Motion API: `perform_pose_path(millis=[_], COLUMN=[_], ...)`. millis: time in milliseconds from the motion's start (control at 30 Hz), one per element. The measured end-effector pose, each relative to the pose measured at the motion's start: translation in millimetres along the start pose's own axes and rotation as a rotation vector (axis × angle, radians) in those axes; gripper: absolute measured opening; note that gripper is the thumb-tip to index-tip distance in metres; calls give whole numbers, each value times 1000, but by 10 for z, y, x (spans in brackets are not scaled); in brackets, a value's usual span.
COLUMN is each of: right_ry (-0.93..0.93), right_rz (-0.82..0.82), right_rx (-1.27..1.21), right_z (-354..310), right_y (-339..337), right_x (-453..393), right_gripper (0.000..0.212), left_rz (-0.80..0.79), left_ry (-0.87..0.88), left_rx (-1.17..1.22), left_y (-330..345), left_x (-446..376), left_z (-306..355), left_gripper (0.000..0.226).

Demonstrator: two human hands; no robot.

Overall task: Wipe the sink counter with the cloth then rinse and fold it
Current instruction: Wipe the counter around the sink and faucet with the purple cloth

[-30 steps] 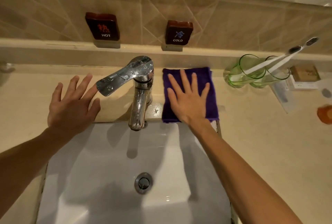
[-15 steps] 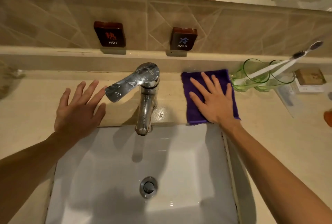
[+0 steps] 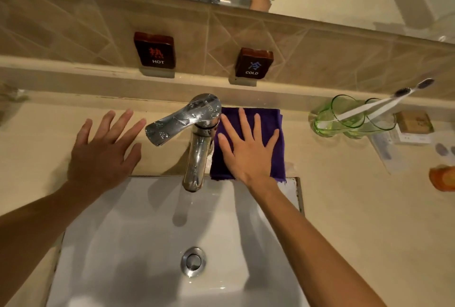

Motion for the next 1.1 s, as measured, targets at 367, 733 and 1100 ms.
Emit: perform_pose_path(millis=[367, 733, 1100], right_ry=[-43, 9, -137], right_rz=[-3, -36, 67], right_rx=[-6, -44, -34], right_z=[642, 174, 563], right_y=[-99, -13, -87], right_x=[-113, -105, -99], right_gripper=[58, 62, 51], left_rz=[-150, -185, -166], left_ry=[-45, -108, -94], left_rx=[-37, -28, -6], left_y=[60, 86, 95], left_x=[4, 0, -7], left_z=[-47, -52, -91], left_gripper=[66, 60, 60])
Point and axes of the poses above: each hand's wrist, its own x-axis away from the middle knuckle, its own y-axis out of the palm, z = x × y, the point moved 7 cm from there along -x, towards the middle knuckle, and after that the axes turned 9 degrees about x, right-handed, at the moved point
